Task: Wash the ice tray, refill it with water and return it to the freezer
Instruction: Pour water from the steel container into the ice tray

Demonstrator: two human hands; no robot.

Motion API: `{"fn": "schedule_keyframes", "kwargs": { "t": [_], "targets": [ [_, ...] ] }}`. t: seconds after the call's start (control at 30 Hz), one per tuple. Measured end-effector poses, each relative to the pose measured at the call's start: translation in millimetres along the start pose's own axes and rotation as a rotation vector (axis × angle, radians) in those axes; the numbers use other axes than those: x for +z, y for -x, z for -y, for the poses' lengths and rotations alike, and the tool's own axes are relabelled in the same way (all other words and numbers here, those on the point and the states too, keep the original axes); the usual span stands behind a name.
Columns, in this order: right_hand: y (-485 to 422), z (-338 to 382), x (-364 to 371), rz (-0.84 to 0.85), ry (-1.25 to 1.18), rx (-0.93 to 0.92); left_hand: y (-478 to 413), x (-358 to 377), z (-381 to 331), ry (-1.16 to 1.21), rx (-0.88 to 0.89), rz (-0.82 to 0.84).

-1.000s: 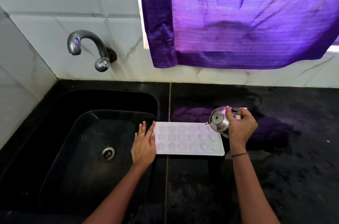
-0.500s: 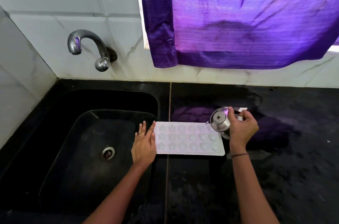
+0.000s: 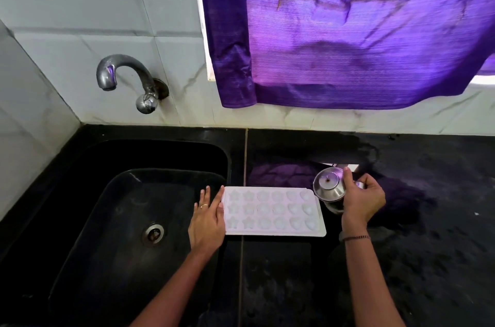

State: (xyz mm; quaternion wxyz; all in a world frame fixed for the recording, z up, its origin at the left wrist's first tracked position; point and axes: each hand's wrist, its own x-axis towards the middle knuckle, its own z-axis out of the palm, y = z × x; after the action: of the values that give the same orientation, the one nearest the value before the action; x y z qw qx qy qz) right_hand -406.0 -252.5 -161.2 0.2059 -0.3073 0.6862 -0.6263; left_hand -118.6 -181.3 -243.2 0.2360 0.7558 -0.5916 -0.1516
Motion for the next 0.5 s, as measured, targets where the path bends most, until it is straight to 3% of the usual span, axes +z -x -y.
{"fn": "schedule_keyframes", "kwargs": {
  "t": [0.27, 0.5],
  "targets": [
    [2.0, 1.5, -3.8, 0.024, 0.085, -0.189, -0.2, -0.5, -0.2, 0.013, -0.008, -0.001],
    [3.0, 1.3, -3.1, 0.036, 0.127, -0.247, -0.6, -0.6, -0.5, 0.008, -0.011, 0.004]
  ]
}}
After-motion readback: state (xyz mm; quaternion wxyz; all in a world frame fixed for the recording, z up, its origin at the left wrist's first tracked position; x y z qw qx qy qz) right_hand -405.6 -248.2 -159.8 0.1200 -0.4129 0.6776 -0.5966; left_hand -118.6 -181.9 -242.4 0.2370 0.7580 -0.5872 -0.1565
